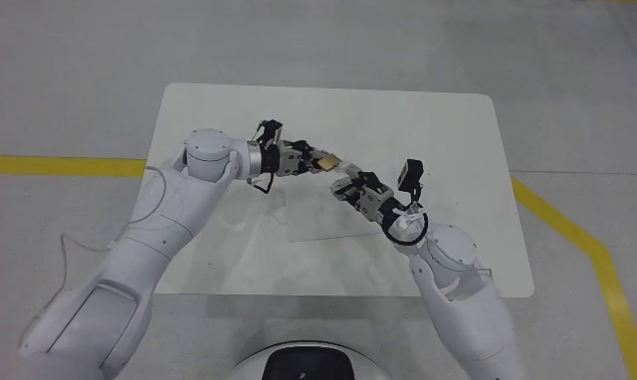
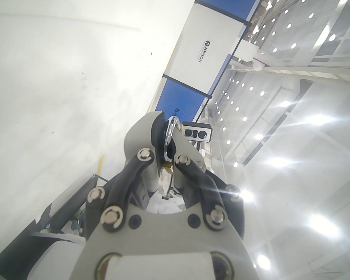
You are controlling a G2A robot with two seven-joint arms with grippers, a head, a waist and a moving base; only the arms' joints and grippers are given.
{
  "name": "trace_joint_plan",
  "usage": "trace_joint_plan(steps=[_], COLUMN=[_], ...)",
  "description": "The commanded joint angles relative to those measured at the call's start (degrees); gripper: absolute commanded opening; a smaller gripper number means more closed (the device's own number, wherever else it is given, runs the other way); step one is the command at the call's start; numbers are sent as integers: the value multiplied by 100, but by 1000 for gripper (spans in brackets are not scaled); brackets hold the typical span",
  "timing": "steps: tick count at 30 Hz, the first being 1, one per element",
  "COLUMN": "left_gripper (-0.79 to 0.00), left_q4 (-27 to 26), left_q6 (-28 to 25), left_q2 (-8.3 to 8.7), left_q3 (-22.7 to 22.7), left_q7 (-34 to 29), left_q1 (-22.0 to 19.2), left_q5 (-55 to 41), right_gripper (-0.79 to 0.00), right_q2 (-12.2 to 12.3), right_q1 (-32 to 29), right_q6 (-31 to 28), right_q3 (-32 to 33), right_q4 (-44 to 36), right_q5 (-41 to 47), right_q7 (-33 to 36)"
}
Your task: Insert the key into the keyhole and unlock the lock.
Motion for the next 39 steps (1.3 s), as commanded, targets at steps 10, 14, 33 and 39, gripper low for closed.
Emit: trace_joint_plan(steps=[10, 14, 33, 39], left_gripper=[-785, -785, -785, -785], left_q4=[-1, -12, -1164, -1224], left_q6=[-49, -70, -3375, -3322], left_q2=[3, 3, 133, 184], left_q3=[-47, -52, -703, -857], left_q7=[50, 92, 1838, 1642], left_q1=[22, 44, 1767, 1825], left_q5=[-50, -50, 477, 578], right_gripper=[0, 0, -132, -431], right_q2=[0, 0, -11, -37], right_q1=[3, 3, 221, 496], right_q6=[8, 8, -494, -327], right_q3=[-3, -3, 202, -80], right_q4=[1, 1, 1138, 1331], right_q5=[-5, -5, 1760, 1411], right_q7=[-7, -7, 2183, 1830])
